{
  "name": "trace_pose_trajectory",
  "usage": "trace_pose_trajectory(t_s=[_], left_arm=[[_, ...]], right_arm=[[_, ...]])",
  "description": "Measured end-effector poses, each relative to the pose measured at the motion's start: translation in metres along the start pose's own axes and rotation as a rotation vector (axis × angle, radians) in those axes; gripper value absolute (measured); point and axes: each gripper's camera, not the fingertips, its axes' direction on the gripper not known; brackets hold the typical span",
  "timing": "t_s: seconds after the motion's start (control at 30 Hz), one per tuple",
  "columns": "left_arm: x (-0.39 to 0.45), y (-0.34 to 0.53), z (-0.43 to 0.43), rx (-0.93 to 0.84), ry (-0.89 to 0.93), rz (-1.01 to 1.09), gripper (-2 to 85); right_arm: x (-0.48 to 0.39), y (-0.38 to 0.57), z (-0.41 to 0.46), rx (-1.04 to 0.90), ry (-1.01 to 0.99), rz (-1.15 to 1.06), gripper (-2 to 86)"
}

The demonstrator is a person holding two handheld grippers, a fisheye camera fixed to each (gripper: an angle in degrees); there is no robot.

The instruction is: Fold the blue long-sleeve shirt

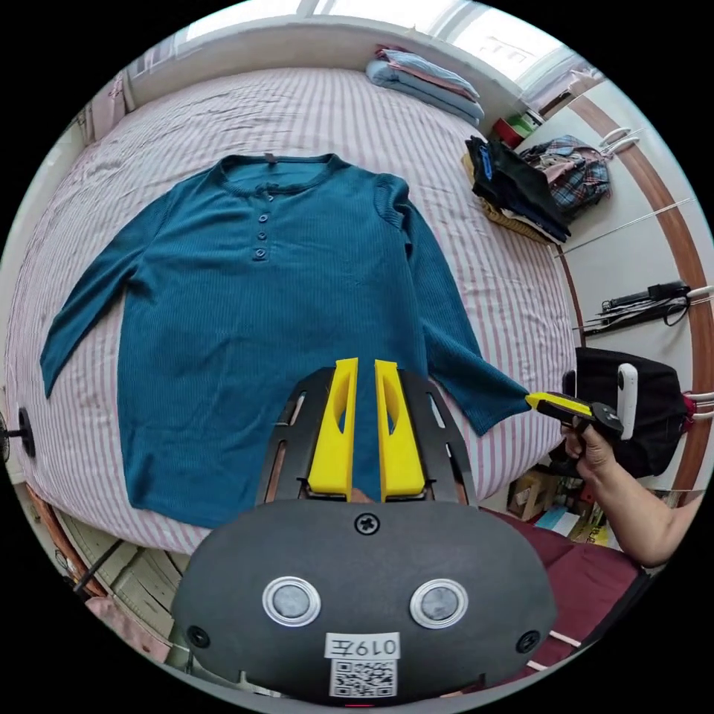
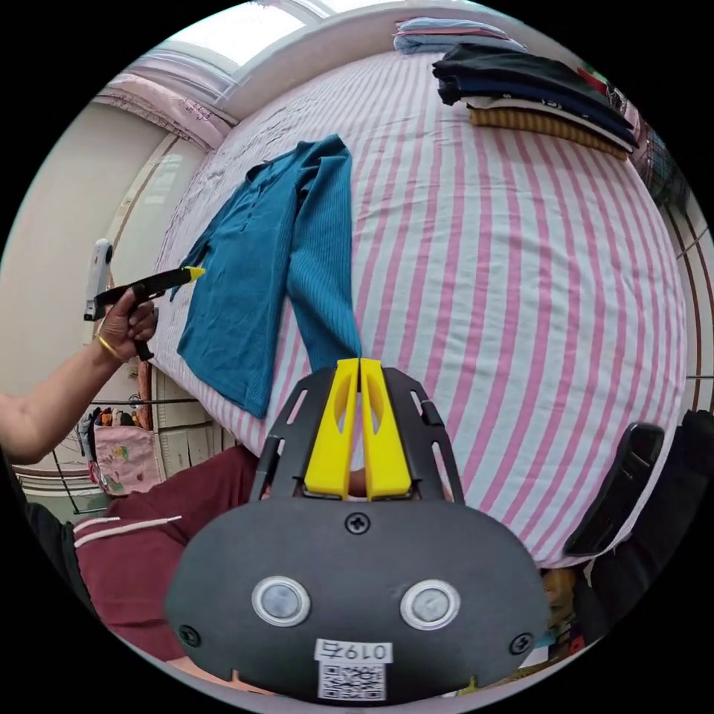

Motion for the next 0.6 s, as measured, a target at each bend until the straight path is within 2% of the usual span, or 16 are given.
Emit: trace_pose_trajectory(t_s=[0.2,0.43,0.53,0.6], left_arm=[[0.059,-0.118,0.02,0.038,0.058,0.122,0.8],[0.152,-0.261,0.05,0.047,0.007,0.289,1.1],[0.192,-0.306,0.074,-0.036,-0.017,0.371,1.2],[0.212,-0.327,0.092,-0.132,0.043,0.409,1.0]], right_arm=[[0.049,0.005,-0.069,0.078,0.118,-0.034,-0.9],[0.103,0.01,-0.135,0.237,0.253,0.013,-0.9],[0.136,0.002,-0.137,0.18,0.269,0.032,-0.8],[0.168,-0.005,-0.132,0.138,0.23,0.065,-0.8]])
